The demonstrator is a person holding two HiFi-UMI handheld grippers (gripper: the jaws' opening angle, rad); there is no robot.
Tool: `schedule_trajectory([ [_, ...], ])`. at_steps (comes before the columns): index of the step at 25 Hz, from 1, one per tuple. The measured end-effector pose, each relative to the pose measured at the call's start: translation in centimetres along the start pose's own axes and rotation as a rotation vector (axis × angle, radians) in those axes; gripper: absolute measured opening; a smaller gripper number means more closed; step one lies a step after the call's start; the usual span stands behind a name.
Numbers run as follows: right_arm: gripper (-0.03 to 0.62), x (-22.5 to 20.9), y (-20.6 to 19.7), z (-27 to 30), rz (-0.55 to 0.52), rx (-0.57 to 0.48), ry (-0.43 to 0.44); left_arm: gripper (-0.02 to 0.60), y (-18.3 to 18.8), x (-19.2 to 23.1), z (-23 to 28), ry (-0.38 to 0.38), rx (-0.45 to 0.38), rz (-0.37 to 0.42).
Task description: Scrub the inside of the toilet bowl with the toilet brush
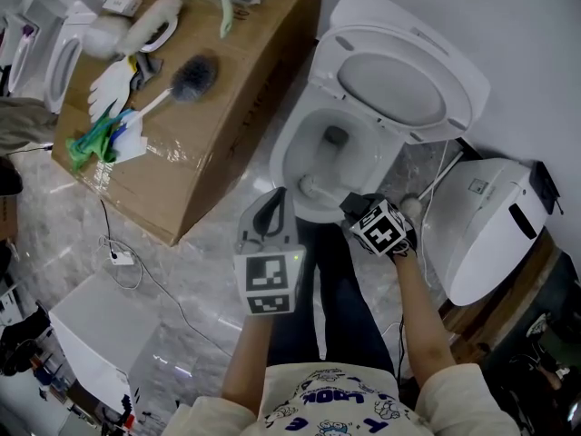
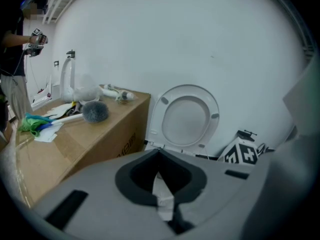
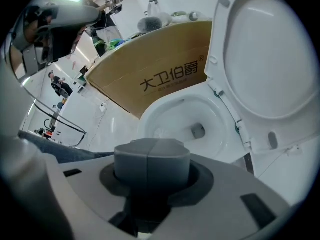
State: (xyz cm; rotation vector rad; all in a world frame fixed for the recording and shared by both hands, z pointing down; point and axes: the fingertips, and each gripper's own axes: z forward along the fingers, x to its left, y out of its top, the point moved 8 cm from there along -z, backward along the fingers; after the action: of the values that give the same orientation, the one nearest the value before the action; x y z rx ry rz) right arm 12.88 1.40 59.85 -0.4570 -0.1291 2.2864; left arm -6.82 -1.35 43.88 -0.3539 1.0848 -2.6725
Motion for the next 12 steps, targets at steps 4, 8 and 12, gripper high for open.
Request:
schedule_trajectory([
  [4, 0.164, 0.4, -0.4, 0.9, -0.098, 0.08, -0.066, 0.002, -0.2, 0.1, 0.0, 0.004, 0.004, -0.004],
  [8, 0.164, 0.1, -0.6, 2.2, -0.082, 0.091, -0.128, 0.002, -0.4, 0.2, 0.0, 0.007, 0.006, -0.008],
  [12, 0.164, -0.8, -0.2, 3.2, -0.064, 0.101, -0.165, 0.002, -0.6, 0.5, 0.1, 0.009, 0.01, -0.01],
])
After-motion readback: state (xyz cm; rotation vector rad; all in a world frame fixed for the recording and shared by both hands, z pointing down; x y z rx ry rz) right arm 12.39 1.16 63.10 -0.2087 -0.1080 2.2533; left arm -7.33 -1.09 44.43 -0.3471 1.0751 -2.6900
